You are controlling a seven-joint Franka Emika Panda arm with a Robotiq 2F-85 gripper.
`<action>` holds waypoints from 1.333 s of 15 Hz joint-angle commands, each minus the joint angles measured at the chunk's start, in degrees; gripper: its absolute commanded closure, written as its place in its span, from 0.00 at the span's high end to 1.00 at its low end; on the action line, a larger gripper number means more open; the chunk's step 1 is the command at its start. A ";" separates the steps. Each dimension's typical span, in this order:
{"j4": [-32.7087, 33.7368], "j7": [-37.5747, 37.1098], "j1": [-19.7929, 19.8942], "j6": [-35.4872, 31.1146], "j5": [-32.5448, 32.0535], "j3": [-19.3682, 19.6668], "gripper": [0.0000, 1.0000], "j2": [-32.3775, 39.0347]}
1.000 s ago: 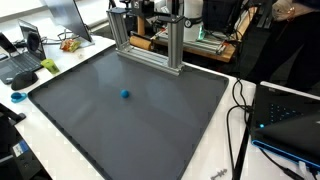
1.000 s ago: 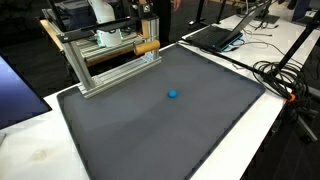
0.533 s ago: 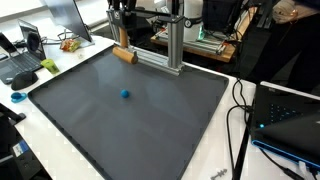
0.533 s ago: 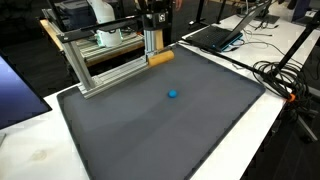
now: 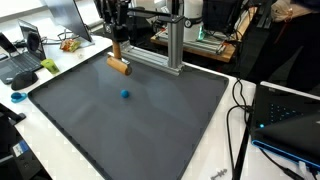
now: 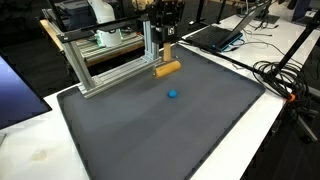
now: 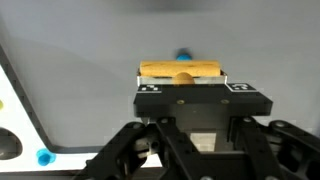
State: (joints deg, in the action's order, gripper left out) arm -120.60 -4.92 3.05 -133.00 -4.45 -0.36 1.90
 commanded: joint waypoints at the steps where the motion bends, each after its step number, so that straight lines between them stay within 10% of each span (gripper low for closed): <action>1: 0.17 0.78 -0.71 -1.11 -0.04 0.65 0.22 0.70; 20: 3.40 10.34 -1.27 -8.88 2.28 -0.53 0.22 11.62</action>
State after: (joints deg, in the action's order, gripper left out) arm -118.99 3.47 1.90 -141.92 -3.79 -0.75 12.45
